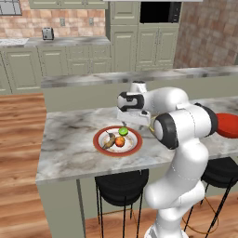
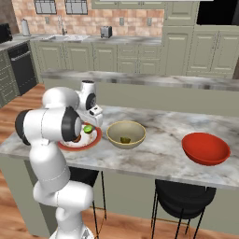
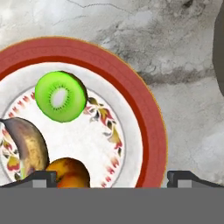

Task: Take the fruits from the plate on the dining counter and place two fruits in each bowl.

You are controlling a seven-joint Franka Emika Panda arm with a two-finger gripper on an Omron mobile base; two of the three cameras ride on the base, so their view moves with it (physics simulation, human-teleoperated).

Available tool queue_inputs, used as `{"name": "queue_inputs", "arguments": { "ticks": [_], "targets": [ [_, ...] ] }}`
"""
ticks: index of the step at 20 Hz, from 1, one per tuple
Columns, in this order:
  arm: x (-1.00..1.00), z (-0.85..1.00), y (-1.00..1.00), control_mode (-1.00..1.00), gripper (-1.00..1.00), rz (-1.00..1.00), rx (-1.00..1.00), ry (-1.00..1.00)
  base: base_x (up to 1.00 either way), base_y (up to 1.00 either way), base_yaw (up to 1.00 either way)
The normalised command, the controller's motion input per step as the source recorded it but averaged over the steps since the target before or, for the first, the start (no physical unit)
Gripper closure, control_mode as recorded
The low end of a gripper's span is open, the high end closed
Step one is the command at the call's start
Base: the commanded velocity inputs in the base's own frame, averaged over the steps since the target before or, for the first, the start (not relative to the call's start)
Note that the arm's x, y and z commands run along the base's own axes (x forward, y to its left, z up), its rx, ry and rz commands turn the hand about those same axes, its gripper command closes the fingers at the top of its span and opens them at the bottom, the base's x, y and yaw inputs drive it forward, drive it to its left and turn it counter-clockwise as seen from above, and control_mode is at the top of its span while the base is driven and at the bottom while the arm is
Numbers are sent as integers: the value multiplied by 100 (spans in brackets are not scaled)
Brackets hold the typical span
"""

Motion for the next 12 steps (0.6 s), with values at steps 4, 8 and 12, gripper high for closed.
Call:
{"name": "queue_inputs", "arguments": {
  "ticks": [4, 8, 12],
  "targets": [
    [29, -10, 8, -100, -100, -1, 0, -6, 0, 0, 0],
    [23, -19, 11, -100, -100, 0, 0, -8, 0, 0, 0],
    [26, -19, 15, -100, -100, 0, 0, -8, 0, 0, 0]
  ]
}}
